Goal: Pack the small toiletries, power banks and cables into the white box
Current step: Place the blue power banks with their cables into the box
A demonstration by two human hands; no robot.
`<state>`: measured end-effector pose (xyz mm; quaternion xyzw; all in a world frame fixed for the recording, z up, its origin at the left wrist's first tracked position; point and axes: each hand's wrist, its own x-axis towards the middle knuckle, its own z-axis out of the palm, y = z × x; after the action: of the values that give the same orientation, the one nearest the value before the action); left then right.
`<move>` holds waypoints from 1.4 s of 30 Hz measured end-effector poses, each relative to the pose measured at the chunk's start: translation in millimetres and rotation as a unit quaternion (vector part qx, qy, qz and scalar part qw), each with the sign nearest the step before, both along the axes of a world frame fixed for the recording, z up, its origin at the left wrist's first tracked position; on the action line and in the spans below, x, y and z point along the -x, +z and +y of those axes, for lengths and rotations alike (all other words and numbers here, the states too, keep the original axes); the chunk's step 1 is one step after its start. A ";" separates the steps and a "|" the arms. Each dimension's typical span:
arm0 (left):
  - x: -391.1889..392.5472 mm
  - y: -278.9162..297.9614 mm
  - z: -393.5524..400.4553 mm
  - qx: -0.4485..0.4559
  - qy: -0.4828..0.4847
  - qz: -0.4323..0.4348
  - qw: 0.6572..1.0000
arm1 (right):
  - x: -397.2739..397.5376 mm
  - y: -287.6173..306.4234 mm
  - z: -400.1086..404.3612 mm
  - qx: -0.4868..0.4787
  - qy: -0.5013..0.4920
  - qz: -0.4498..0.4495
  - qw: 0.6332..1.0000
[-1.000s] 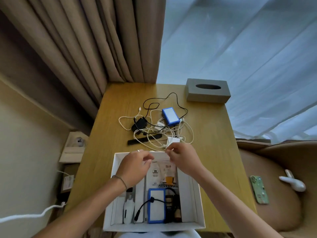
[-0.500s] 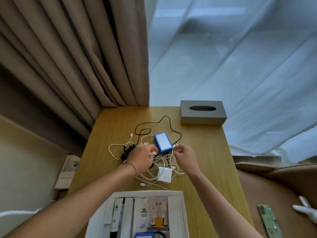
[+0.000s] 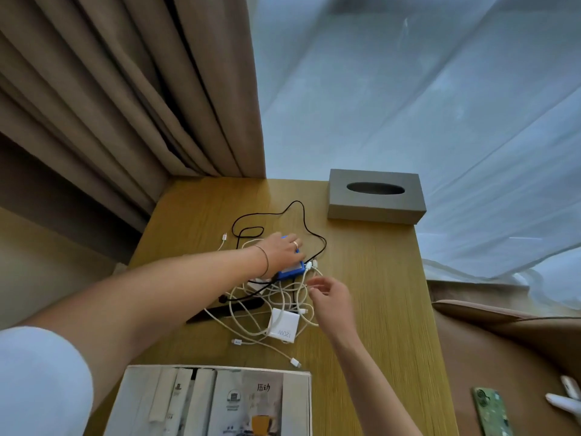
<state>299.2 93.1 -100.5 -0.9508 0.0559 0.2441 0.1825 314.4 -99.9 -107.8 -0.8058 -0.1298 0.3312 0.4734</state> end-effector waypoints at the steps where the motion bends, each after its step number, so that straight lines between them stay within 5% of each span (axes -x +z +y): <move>1: -1.9 -3.7 1.3 -0.014 -0.023 0.002 1.000 | 0.1 -1.1 0.0 -0.003 -0.002 0.004 1.000; 9: -2.4 -10.2 18.5 0.017 -0.080 -0.017 0.996 | 3.7 4.9 0.5 -0.066 -0.026 0.034 0.997; 21: 49.5 69.0 17.9 0.066 0.026 -0.185 0.980 | 19.5 41.1 28.0 -0.104 0.034 0.083 0.991; 31: 125.4 148.0 -11.6 0.144 0.203 -0.277 0.928 | 67.2 104.0 36.8 -0.220 0.048 0.068 0.972; 34: 160.9 159.5 -21.8 0.228 0.277 -0.341 0.869 | 79.1 117.6 33.8 -0.233 0.048 0.071 0.969; 38: 215.9 147.6 -74.0 0.337 0.336 -0.564 0.675 | 88.8 139.0 28.7 -0.251 0.042 0.100 0.962; 42: 244.5 127.1 -114.5 0.551 0.418 -0.414 0.592 | 101.0 164.4 21.3 -0.281 0.060 0.128 0.949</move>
<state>54.7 -21.5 26.6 -0.7878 -0.3053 -0.2039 -0.4946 213.5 -78.5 56.6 -0.5817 -0.2040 0.4090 0.6728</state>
